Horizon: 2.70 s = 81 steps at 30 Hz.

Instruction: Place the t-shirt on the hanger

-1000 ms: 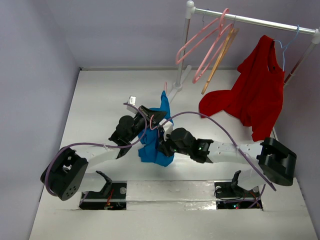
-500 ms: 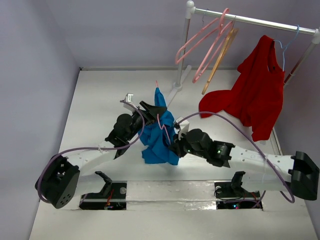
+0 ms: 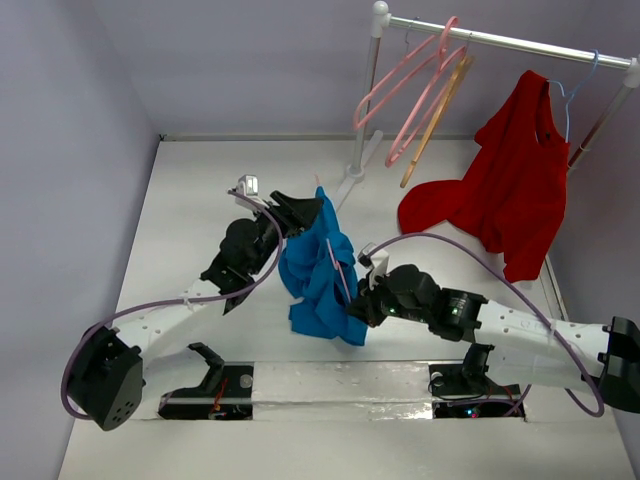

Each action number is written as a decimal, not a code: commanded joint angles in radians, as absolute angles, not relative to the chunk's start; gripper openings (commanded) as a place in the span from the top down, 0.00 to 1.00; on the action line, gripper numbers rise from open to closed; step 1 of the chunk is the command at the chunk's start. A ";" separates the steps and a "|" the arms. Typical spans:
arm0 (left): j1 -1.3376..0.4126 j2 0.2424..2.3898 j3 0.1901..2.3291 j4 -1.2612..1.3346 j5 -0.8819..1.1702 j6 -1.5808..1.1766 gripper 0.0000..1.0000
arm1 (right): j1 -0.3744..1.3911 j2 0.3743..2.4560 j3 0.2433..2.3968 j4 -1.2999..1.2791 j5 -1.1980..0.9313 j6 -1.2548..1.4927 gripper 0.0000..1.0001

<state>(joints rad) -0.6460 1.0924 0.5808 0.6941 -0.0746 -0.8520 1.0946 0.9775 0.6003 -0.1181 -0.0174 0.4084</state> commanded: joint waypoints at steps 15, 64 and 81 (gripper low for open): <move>-0.646 1.207 0.719 0.693 -0.069 -0.778 0.80 | 1.101 0.908 0.577 -0.067 -0.041 0.433 1.00; -0.383 1.049 0.761 0.560 -0.258 -0.641 1.00 | 1.101 0.552 1.147 -0.699 -0.068 0.391 1.00; -1.159 0.847 0.703 0.480 -0.445 -0.499 0.55 | 1.101 0.637 0.989 -0.523 0.138 0.385 1.00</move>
<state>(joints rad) -1.0382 0.8268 0.7132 0.4374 -0.4435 -0.5278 1.0950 0.6197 0.9890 -0.6659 0.0715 0.4107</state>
